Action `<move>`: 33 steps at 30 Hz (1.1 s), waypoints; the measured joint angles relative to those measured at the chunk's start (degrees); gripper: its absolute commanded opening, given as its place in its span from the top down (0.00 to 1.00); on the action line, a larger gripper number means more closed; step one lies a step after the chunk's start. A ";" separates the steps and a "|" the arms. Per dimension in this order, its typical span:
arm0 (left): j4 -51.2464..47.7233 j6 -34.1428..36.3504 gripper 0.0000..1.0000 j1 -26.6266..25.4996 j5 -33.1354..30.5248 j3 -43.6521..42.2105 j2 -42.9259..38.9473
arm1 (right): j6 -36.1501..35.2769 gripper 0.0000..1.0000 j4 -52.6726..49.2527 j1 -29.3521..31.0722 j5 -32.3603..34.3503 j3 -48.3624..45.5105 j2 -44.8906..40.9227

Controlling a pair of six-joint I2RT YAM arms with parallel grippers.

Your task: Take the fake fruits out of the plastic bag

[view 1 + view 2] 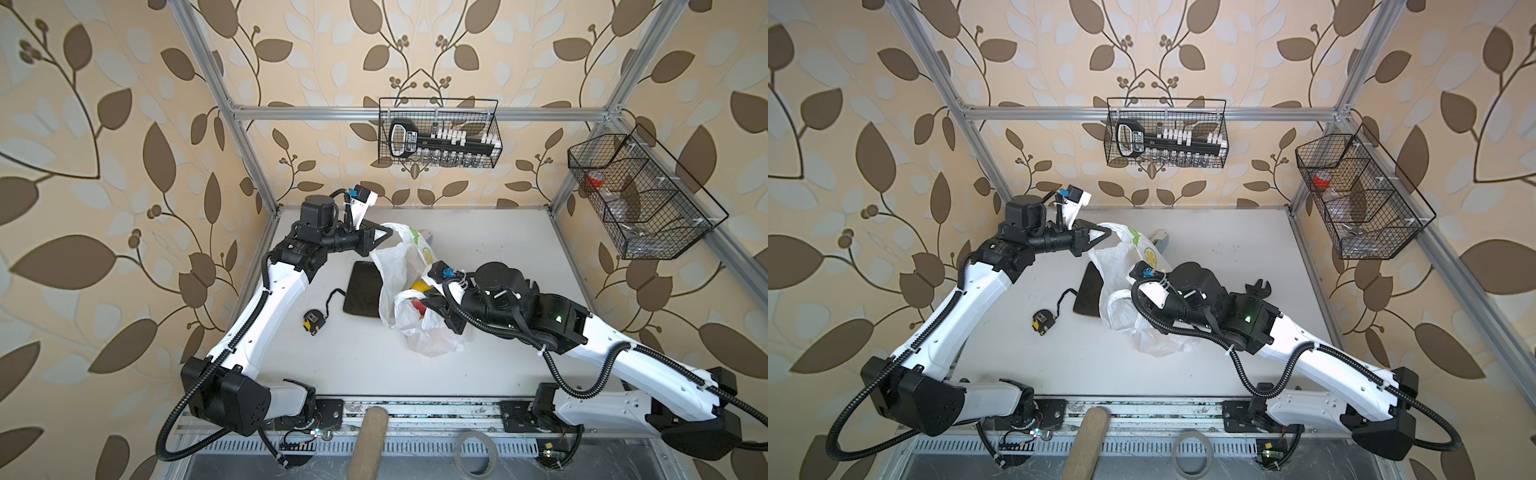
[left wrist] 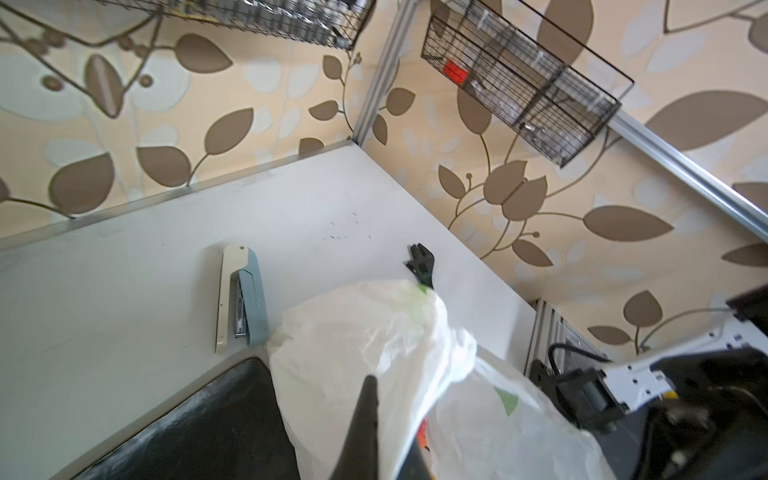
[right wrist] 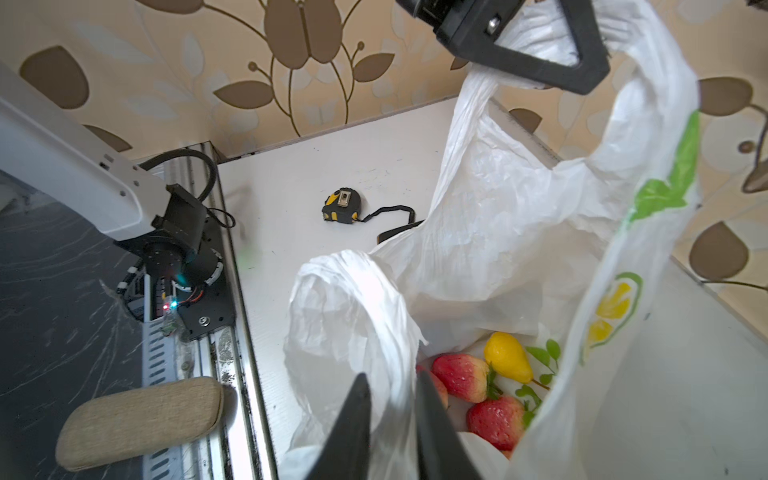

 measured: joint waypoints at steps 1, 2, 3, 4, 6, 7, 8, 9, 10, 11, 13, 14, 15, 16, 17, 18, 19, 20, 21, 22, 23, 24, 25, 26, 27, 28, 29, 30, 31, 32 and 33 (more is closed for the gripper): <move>1.03 -1.42 1.00 -0.31 -1.36 0.00 0.00 | -0.70 1.00 0.74 -0.02 0.83 -0.35 -0.52; 2.12 -2.91 1.00 -0.33 -2.71 0.00 0.02 | -1.51 1.00 1.62 -0.02 1.68 -0.63 -1.01; 3.30 -4.37 1.00 -0.33 -3.93 0.02 0.07 | -2.14 1.00 2.62 -0.11 2.51 -0.83 -1.44; 4.20 -5.86 1.00 -0.35 -4.83 0.11 0.17 | -2.54 1.00 3.61 -0.33 3.23 -0.96 -1.75; 5.99 -8.98 1.00 -0.37 -7.06 0.87 0.94 | -3.04 1.00 5.81 -1.62 4.09 -1.03 -2.14; 6.80 -10.34 1.00 -0.48 -7.58 1.40 1.46 | -3.04 1.00 6.84 -2.75 4.15 -1.05 -2.27; 7.74 -11.76 1.00 -0.70 -8.52 2.23 2.23 | -2.99 1.00 8.20 -4.31 4.20 -1.16 -2.45; 8.66 -13.16 1.00 -0.94 -9.07 3.08 3.17 | -2.93 1.00 9.60 -6.08 4.33 -1.33 -2.64; 9.51 -14.21 1.00 -1.11 -9.92 4.00 4.07 | -2.89 1.00 10.93 -8.00 4.24 -1.55 -2.82; 10.36 -15.26 1.00 -1.53 -10.49 5.01 5.14 | -2.67 1.00 12.35 -10.10 3.98 -1.68 -2.93; 11.45 -16.83 1.00 -2.40 -11.63 7.19 7.56 | -2.03 1.00 15.04 -14.67 2.78 -1.68 -2.86; 11.93 -17.59 1.00 -3.02 -12.00 8.72 9.16 | -1.55 1.00 16.44 -17.22 1.90 -1.66 -2.78; 12.59 -18.25 1.00 -3.74 -12.46 10.25 10.88 | -0.92 1.00 17.79 -19.80 0.81 -1.62 -2.54; 13.00 -18.95 1.00 -4.31 -12.98 11.45 12.28 | -0.55 1.00 18.75 -21.73 -0.13 -1.53 -2.21; 13.79 -19.54 1.00 -5.03 -13.44 12.63 13.84 | -0.11 1.00 19.76 -23.71 -1.14 -1.31 -1.68; 14.47 -20.13 1.00 -5.73 -13.90 13.68 15.30 | 0.11 1.00 20.57 -25.27 -1.99 -1.11 -1.07; 15.08 -20.68 1.00 -6.32 -14.64 14.47 16.48 | 0.28 1.00 21.16 -26.29 -2.71 -0.94 -0.48; 15.67 -21.33 1.00 -6.80 -15.21 15.37 17.68 | 0.33 1.00 21.75 -27.39 -3.56 -0.83 0.11; 16.22 -22.18 1.00 -7.13 -16.11 16.17 18.86 | 0.52 1.00 22.12 -28.50 -4.44 -0.76 0.59; 16.76 -22.64 1.00 -7.48 -16.59 16.70 19.74 | 0.76 1.00 22.34 -29.51 -5.31 -0.74 0.90; 17.18 -23.28 1.00 -7.80 -17.35 17.31 20.68 | 1.18 1.00 22.58 -30.97 -6.23 -0.74 1.09; 17.42 -23.69 1.00 -7.91 -17.77 17.62 21.33 | 1.66 1.00 22.75 -32.37 -7.06 -0.74 1.16; 17.46 -23.93 1.00 -8.09 -17.99 17.68 21.68 | 2.01 1.00 22.95 -33.40 -7.65 -0.76 1.16; 17.31 -24.09 1.00 -8.11 -18.32 17.68 21.92 | 2.32 1.00 23.21 -34.21 -8.13 -0.81 1.05; 17.00 -24.24 1.00 -8.11 -18.62 17.62 21.99 | 2.84 1.00 23.50 -34.60 -8.72 -1.07 0.79; 16.92 -24.30 1.00 -8.13 -18.84 17.46 21.99 | 3.34 1.00 23.61 -34.67 -9.33 -1.66 0.35; 17.18 -24.30 1.00 -8.17 -19.02 16.94 21.75 | 3.89 1.00 23.54 -34.64 -10.01 -2.47 -0.31; 17.70 -24.28 1.00 -8.17 -19.21 15.69 21.20 | 4.70 1.00 23.50 -34.64 -10.84 -3.65 -1.20; 17.84 -24.28 1.00 -8.17 -19.28 14.23 20.48 | 5.49 1.00 23.26 -34.64 -11.56 -4.90 -2.10; 17.88 -24.28 1.00 -8.20 -19.37 11.91 19.28 | 6.64 1.00 23.06 -34.64 -12.44 -6.49 -3.23; 17.77 -24.26 1.00 -8.20 -19.45 9.27 17.90 | 7.96 1.00 22.49 -34.64 -13.31 -8.00 -4.28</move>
